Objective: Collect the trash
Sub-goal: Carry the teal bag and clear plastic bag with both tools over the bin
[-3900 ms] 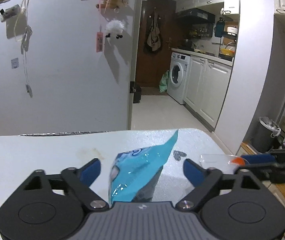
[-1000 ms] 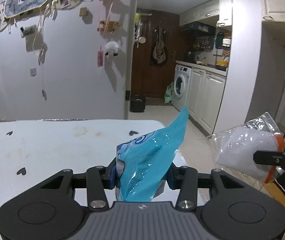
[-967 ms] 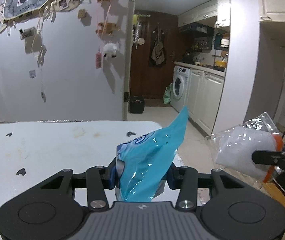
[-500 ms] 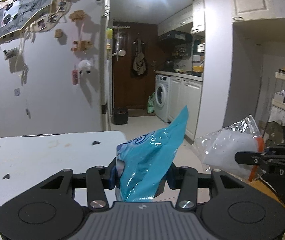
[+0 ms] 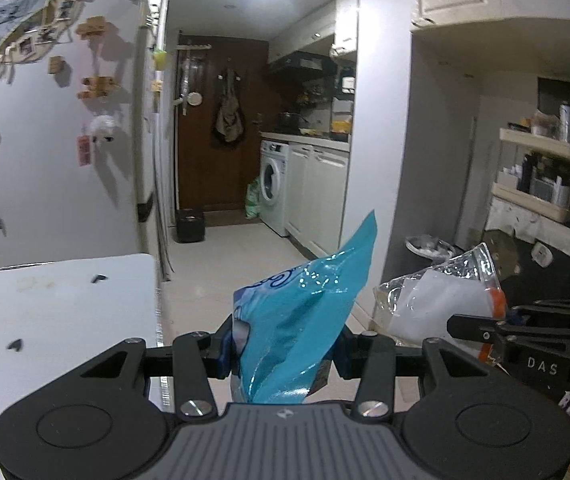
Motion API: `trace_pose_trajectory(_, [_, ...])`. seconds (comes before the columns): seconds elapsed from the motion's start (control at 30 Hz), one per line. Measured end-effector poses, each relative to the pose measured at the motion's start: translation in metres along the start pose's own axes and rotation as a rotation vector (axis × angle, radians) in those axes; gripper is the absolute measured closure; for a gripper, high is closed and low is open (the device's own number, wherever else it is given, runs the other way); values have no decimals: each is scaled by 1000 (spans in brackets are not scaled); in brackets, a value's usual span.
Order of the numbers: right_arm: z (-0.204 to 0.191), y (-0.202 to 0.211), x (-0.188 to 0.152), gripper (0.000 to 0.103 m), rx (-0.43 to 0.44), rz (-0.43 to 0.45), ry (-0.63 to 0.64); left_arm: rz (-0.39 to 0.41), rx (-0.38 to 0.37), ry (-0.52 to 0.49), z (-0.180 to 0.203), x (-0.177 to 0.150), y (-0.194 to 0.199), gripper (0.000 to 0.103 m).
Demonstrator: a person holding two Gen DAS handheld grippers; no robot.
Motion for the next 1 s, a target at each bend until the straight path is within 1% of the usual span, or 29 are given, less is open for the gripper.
trace_pose_trajectory(0.17, [23,2,-17,89,-34,-20,-7,-49,-28,-14,23,-6,-24,56])
trace_pose_trajectory(0.37, [51,-5,-40,89,-59,-69,-26,-165,-60,-71,53,-28,-68,56])
trace_pose_trajectory(0.53, [71,-15,-63,88,-77,-118,-50,-267,-87,-106,70,-47,-105,56])
trace_pose_trajectory(0.7, [84,-36,-92,89,-95,-193,-66,-371,-105,-129,77,-65,-140,56])
trace_pose_trajectory(0.83, [91,-55,-112,88,-101,-251,-86,-434,-95,-166,76,-77,-165,56])
trace_pose_trajectory(1.0, [93,-78,-130,88,-84,-309,-111,-518,-86,-199,72,-94,-198,56])
Point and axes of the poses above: each gripper's, at about its wrist camera, not at the fingertips, and y roughly against the way its jaws point, z to its right, x to its top, the point moved 3 cm from there along -y, roughly the way its jaws point, and after that the axes turned 4 degrees about -z, right-handed, at the moved point
